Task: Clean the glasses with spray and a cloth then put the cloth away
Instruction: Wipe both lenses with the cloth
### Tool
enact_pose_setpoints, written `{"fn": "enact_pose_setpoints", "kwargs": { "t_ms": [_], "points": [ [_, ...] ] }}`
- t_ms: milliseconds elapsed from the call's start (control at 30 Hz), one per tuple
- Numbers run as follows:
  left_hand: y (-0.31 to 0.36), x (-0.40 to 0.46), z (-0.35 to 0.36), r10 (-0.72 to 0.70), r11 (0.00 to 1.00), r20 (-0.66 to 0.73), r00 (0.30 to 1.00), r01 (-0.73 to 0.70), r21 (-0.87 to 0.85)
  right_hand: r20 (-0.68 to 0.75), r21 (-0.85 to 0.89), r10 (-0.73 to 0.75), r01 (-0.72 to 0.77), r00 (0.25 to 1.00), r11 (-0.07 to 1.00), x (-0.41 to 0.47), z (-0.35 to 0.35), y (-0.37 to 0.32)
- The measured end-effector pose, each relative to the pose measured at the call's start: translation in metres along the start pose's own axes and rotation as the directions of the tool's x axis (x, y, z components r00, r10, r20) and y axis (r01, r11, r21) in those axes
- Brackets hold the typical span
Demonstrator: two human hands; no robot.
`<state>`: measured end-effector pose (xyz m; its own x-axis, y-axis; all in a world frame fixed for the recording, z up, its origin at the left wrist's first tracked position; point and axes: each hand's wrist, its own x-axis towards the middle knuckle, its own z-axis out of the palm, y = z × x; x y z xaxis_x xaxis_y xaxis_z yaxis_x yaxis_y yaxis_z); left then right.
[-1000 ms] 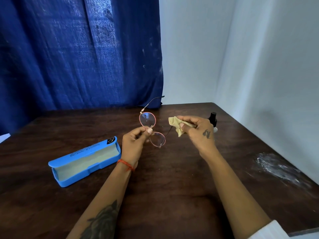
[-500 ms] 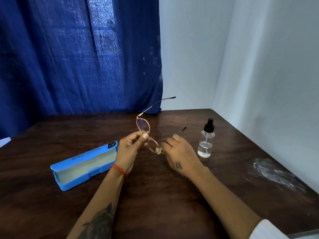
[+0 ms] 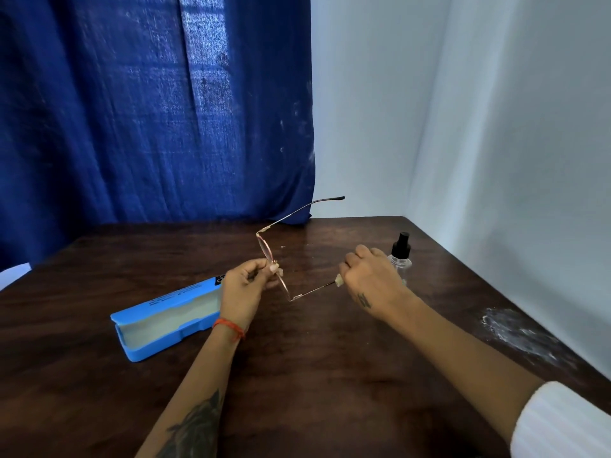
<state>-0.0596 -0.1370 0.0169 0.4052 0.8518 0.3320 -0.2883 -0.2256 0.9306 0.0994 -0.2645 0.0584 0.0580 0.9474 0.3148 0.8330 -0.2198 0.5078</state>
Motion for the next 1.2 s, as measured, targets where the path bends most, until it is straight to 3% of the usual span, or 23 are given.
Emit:
{"fn": "enact_pose_setpoints", "kwargs": {
  "t_ms": [100,233,333,400,467,567,700,800,867,1200],
  "points": [
    [-0.001,-0.002,-0.002,-0.029,1.000,-0.018,0.999,0.028,-0.003,0.053,-0.035,0.003,-0.002,0.999,0.999,-0.001,-0.009,0.008],
    [-0.002,-0.003,-0.004,-0.040,0.999,-0.031,0.999,0.040,0.012,0.061,0.049,0.093,-0.097,0.994,0.994,-0.004,-0.027,0.023],
    [-0.003,-0.003,-0.006,-0.037,0.999,-0.038,0.999,0.038,0.020,-0.089,0.337,0.250,-0.207,0.964,0.918,-0.008,-0.038,0.041],
    [-0.003,-0.004,-0.005,-0.039,0.999,-0.038,0.999,0.040,0.026,-0.232,0.543,0.390,-0.214,0.891,0.812,-0.008,-0.047,0.048],
    [-0.004,-0.005,-0.003,-0.038,0.998,-0.032,0.999,0.039,0.039,-0.333,0.635,0.463,-0.168,0.821,0.754,0.000,-0.054,0.048],
    [-0.004,-0.005,-0.001,-0.027,0.998,-0.029,0.999,0.028,0.058,-0.422,0.688,0.411,-0.010,0.808,0.726,0.022,-0.063,0.029],
    [-0.006,-0.003,-0.002,-0.016,0.996,-0.036,0.999,0.019,0.085,-0.464,0.614,0.202,0.148,0.863,0.775,0.051,-0.069,-0.007],
    [-0.008,-0.003,-0.002,0.002,0.993,-0.050,0.999,0.004,0.120,-0.412,0.403,-0.042,0.223,0.910,0.888,0.067,-0.063,-0.025],
    [-0.009,-0.003,-0.004,0.003,0.990,-0.060,0.998,0.005,0.139,-0.381,0.298,-0.115,0.240,0.918,0.924,0.072,-0.060,-0.030],
    [-0.006,-0.004,-0.004,-0.019,0.989,-0.095,0.995,0.032,0.142,-0.266,0.186,0.039,0.012,0.963,0.983,0.059,-0.048,0.002]
  ]
}}
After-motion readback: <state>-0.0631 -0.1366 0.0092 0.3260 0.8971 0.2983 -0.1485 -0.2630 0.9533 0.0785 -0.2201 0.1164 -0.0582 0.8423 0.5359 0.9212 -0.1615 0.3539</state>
